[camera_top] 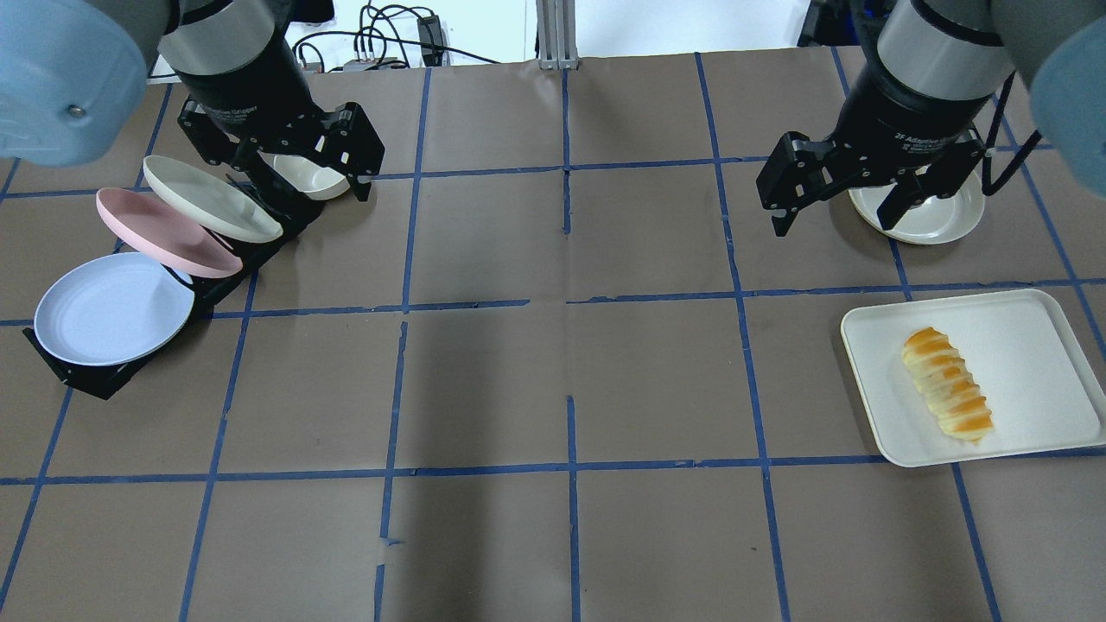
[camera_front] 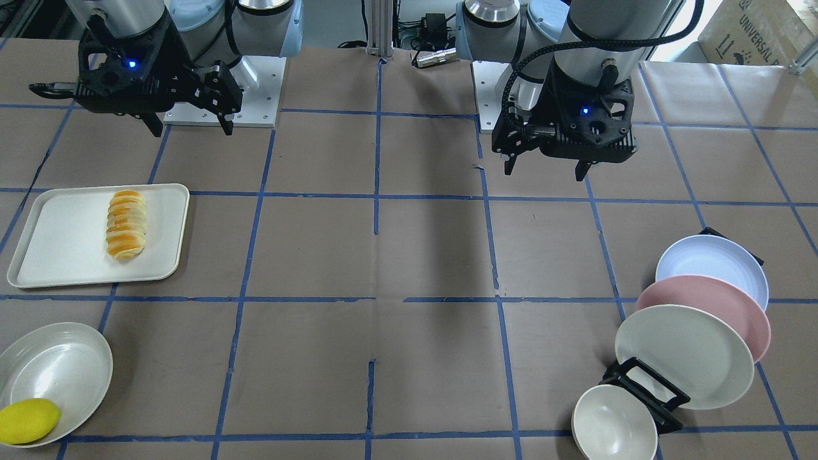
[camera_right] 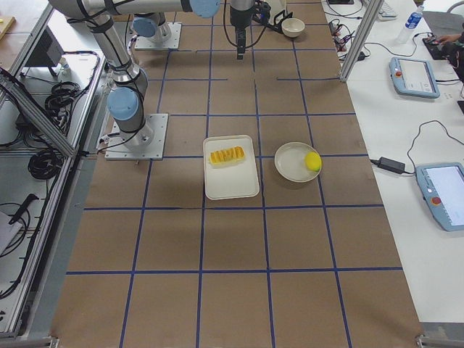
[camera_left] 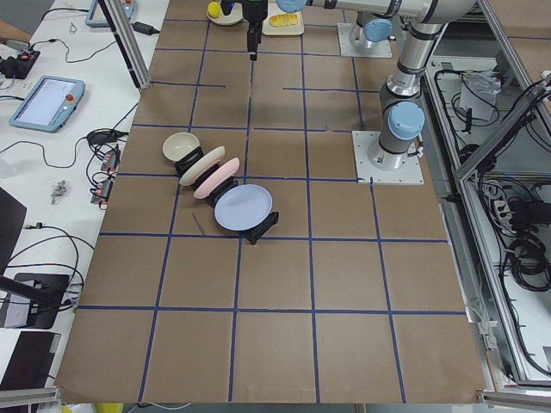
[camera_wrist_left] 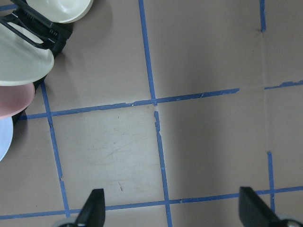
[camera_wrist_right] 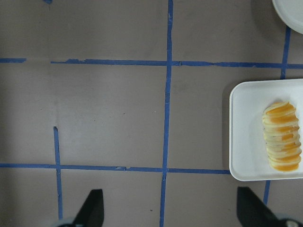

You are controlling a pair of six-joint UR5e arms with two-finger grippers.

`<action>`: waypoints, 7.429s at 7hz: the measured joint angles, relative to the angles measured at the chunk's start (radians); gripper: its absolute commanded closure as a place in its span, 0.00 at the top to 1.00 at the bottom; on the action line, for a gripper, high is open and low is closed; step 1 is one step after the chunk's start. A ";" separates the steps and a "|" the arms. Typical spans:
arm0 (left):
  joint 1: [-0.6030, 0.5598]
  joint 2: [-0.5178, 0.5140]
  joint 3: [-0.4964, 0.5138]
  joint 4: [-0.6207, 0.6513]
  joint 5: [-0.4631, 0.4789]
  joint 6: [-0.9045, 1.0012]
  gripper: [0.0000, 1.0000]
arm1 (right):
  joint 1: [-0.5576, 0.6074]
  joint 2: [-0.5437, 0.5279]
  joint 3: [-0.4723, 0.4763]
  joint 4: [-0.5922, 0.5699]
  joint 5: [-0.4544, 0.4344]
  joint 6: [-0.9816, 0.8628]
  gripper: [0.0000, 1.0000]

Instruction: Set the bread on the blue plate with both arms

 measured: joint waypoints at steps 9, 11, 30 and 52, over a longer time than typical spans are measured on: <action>0.641 -0.044 0.020 -0.090 -0.089 0.818 1.00 | -0.161 -0.053 0.247 -0.320 -0.072 -0.380 0.99; 0.789 -0.161 0.049 -0.046 -0.108 1.007 1.00 | -0.361 -0.068 0.451 -0.513 -0.030 -0.618 0.99; 0.826 -0.544 0.314 -0.090 -0.065 1.113 0.13 | -0.590 0.141 0.697 -0.781 -0.042 -0.865 0.06; -0.029 -0.537 -0.097 0.580 -0.476 0.325 1.00 | -0.066 0.170 0.063 -0.270 0.052 -0.081 0.02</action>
